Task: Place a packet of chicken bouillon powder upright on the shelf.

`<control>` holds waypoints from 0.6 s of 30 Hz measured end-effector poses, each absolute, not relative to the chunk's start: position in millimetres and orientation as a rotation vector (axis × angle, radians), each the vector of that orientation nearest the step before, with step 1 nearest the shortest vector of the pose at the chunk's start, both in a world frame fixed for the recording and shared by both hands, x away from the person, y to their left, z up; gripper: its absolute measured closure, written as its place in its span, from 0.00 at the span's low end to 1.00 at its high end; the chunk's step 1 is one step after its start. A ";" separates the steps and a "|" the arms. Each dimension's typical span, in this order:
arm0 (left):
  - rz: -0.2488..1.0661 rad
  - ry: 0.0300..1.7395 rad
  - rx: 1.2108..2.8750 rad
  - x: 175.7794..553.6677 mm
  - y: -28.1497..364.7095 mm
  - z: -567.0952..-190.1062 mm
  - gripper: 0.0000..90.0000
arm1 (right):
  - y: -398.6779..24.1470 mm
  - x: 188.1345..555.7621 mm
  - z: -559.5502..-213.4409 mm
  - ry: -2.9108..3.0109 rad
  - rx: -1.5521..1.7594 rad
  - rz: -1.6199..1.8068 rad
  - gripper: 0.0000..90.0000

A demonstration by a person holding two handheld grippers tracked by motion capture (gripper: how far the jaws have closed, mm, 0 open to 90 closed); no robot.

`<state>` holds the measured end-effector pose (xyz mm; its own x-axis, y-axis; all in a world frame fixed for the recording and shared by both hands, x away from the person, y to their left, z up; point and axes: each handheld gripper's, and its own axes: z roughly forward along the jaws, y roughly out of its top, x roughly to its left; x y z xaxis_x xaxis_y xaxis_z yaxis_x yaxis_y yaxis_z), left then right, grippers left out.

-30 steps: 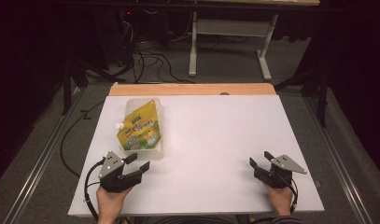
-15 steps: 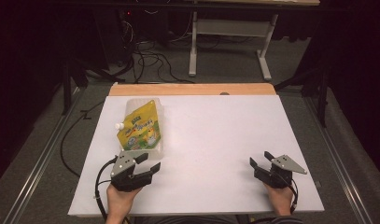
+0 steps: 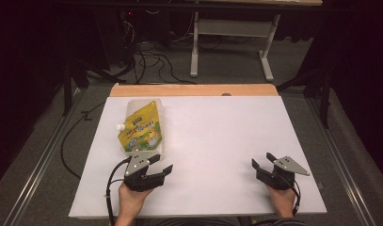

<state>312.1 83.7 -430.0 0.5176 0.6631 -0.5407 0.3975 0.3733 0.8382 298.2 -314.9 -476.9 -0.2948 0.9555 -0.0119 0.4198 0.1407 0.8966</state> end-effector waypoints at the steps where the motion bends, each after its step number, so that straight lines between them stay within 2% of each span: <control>1: 0.222 1.077 1.249 312.6 81.8 -430.6 0.43 | -314.9 298.2 -476.9 1.804 1.320 1.109 0.38; 18: 0.184 1.050 1.276 319.2 53.2 -438.6 0.42 | -314.7 298.6 -476.9 1.810 1.320 1.109 0.38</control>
